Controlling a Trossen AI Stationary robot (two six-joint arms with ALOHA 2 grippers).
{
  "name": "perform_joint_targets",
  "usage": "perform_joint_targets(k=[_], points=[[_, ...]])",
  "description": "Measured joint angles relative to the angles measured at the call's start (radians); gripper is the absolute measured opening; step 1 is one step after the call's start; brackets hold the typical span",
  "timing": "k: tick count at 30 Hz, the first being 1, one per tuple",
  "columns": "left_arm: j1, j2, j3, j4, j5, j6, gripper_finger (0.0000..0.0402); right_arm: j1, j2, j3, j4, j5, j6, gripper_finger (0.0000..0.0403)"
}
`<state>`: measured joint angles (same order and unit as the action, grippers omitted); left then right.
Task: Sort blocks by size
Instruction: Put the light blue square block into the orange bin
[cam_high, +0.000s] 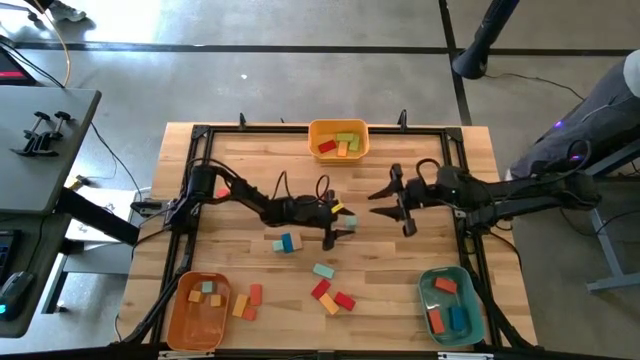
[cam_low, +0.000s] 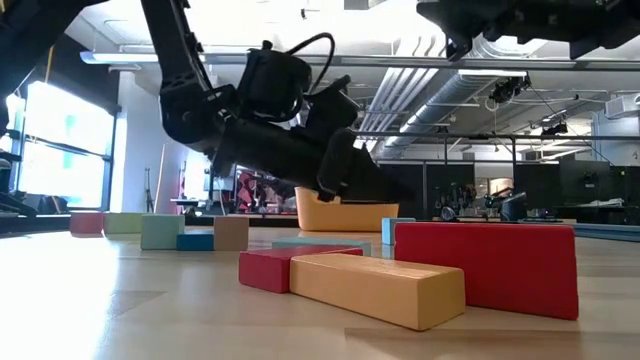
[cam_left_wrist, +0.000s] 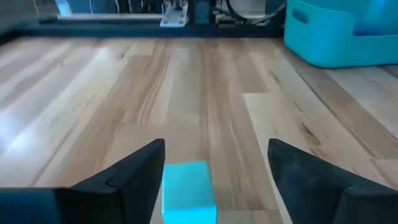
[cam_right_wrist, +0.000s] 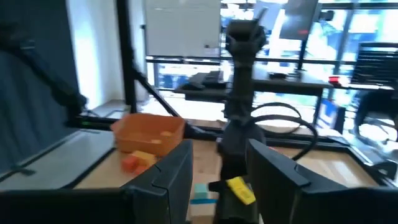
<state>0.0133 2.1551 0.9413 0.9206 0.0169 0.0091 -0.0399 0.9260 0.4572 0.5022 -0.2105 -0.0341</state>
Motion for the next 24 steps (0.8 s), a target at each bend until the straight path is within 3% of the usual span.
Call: perform_joint_targets(k=[15, 20, 24], points=[[0.008, 0.079, 0.071, -0.054, -0.004, -0.061, 0.0275, 0.0, 0.004, 0.0, -0.049, 0.049, 0.0, 0.0142], [0.008, 0.082, 0.069, -0.075, -0.001, -0.06, 0.0234, 0.0, 0.004, 0.0, -0.092, 0.049, -0.026, 0.0142], [0.006, 0.082, 0.069, -0.069, 0.008, -0.047, 0.0173, 0.0, 0.004, 0.0, -0.128, 0.049, -0.046, 0.0142]])
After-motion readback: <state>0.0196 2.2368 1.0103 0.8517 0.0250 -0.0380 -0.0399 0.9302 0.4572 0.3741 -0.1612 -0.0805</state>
